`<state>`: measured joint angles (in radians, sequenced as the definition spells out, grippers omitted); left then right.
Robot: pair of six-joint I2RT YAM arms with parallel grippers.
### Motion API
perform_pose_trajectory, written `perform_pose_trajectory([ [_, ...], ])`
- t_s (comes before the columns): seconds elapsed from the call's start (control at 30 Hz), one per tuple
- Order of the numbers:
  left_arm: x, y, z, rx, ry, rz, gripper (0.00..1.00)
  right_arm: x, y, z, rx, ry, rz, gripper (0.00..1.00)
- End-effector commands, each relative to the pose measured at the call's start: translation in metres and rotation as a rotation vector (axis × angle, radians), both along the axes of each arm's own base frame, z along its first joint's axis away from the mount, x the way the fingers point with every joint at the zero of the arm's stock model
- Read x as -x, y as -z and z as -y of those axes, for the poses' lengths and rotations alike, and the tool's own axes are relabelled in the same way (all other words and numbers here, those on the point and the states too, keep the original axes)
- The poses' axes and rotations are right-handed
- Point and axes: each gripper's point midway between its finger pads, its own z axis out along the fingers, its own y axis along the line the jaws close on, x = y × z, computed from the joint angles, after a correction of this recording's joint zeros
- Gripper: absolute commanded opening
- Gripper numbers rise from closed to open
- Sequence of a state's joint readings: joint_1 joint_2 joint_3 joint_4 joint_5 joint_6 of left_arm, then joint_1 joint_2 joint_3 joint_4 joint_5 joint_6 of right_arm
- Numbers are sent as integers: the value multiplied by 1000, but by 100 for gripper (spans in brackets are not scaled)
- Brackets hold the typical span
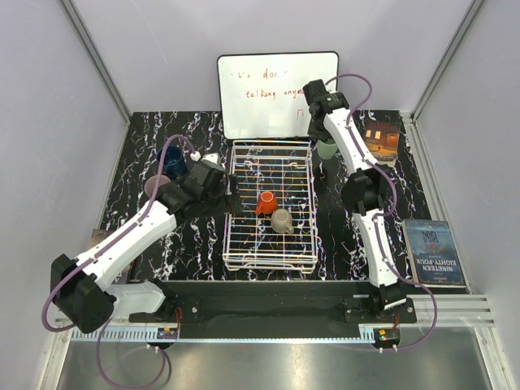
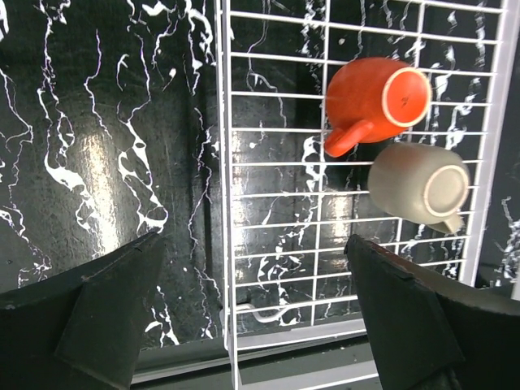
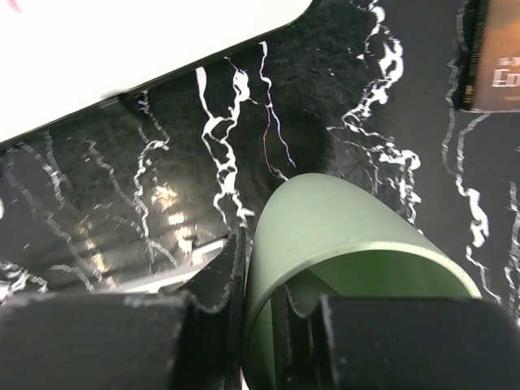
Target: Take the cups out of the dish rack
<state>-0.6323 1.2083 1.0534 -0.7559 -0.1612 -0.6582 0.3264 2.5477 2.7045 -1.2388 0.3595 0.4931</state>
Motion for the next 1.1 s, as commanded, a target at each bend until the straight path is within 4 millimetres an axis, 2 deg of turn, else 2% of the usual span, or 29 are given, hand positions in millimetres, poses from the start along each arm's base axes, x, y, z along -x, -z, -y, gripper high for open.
perform_pose_trajectory([
  [0.0, -8, -3, 8, 1, 32, 7, 99, -18, 5, 9, -45, 17, 30, 0],
  [0.07, -10, 1, 10, -10, 41, -7, 99, -23, 15, 12, -47, 24, 23, 0],
  [0.13, -12, 2, 13, -15, 48, -9, 99, -29, 16, 11, -66, 23, 38, 0],
  [0.3, -20, 7, 16, -37, 59, -22, 99, -39, 33, 8, -100, 23, 40, 0],
  [0.4, -22, 10, 18, -48, 67, -31, 99, -41, 46, 5, -113, 21, 25, 0],
  [0.6, -27, 9, 21, -50, 69, -30, 99, -45, 55, 0, -136, 19, 27, 0],
  [0.7, -25, 13, 20, -56, 71, -39, 99, -41, 60, 0, -133, 17, 9, 15],
  [0.73, -25, 13, 20, -56, 71, -39, 99, -40, 56, 1, -135, 18, 12, 20],
  [0.77, -24, 14, 20, -56, 75, -45, 99, -38, 59, 2, -128, 23, 1, 30],
  [0.87, -24, 14, 22, -45, 72, -44, 99, -36, 47, 3, -128, 23, 14, 41],
  [0.9, -23, 12, 23, -39, 79, -43, 99, -36, 44, 0, -140, 13, 19, 42],
  [1.03, -24, 8, 30, 5, 97, -28, 99, -38, 6, -8, -172, -6, 87, 45],
  [1.07, -24, 6, 31, 14, 99, -24, 99, -38, -2, -10, -177, -9, 102, 50],
])
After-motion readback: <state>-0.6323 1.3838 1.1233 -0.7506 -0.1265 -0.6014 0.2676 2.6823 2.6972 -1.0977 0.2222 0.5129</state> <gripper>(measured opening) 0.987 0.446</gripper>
